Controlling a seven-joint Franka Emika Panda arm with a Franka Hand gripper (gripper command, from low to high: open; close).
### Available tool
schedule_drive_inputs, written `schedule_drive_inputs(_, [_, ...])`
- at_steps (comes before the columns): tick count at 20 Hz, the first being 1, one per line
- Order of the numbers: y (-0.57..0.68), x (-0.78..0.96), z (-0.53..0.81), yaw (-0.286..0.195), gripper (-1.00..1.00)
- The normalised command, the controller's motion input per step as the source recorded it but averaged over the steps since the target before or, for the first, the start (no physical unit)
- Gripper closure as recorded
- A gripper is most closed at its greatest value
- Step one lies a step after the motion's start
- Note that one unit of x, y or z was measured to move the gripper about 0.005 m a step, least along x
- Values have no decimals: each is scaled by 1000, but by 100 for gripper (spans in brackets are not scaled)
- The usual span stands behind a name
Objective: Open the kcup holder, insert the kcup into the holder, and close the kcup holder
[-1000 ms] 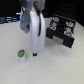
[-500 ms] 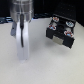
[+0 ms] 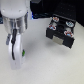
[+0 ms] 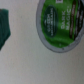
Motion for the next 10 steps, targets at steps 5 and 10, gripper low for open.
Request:
schedule_drive_inputs(5, [-22, -109, -107, -147, -100])
schedule_drive_inputs(10, [-39, -150, -37, -90, -100])
